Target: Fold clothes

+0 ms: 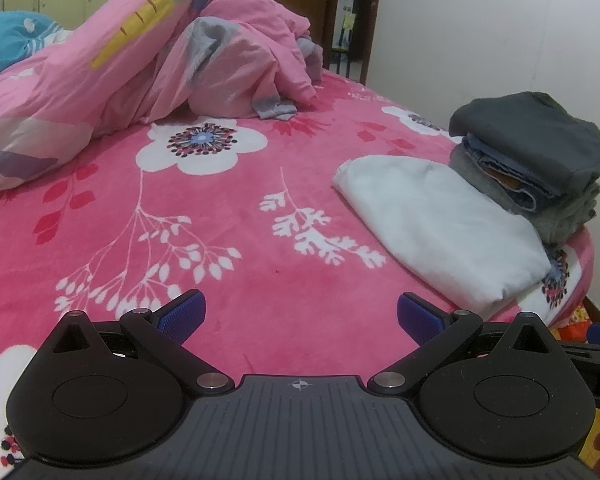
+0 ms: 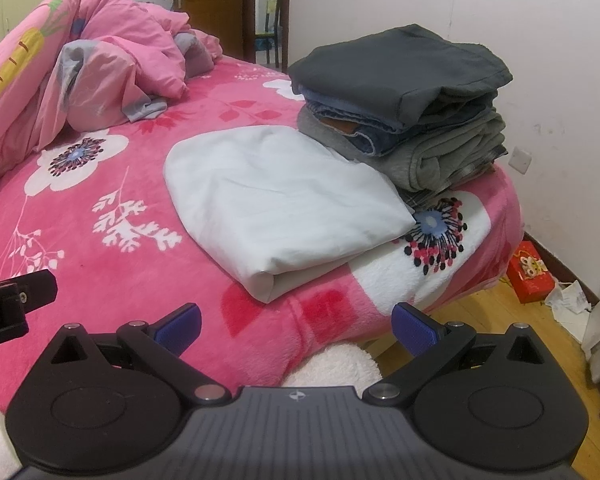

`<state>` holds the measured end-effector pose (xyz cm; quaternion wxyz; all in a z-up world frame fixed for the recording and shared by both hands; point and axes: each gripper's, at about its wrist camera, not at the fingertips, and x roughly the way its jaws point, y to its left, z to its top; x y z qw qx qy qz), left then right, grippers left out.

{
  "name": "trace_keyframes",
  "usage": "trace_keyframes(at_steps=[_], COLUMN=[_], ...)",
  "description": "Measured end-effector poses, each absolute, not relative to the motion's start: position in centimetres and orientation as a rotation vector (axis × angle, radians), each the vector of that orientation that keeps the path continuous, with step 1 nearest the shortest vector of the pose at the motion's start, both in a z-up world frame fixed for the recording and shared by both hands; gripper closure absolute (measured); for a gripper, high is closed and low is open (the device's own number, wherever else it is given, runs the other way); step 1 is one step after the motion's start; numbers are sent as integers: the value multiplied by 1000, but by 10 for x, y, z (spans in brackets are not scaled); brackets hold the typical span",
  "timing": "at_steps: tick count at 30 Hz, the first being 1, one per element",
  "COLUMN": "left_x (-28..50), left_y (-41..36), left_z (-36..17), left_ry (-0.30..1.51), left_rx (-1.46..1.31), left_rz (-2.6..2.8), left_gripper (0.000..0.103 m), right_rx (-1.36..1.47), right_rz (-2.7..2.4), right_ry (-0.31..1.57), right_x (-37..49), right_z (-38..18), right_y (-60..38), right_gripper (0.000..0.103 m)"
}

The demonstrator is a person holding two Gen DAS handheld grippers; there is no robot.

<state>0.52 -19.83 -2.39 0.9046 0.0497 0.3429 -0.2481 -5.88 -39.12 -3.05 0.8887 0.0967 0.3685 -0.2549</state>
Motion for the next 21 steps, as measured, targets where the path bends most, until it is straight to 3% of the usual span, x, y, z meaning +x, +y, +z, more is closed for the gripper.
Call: trace_keyframes(at_steps=[21], left_x=[7], left_y=[-198], left_z=[-26], left_ry=[714], left_rx=[105], left_rz=[-511], left_gripper=[0], right_rx=[217], right_rz=[-530], right_ry=[777], right_x=[-57], right_z=[-35], right_y=[-395], right_gripper=[0])
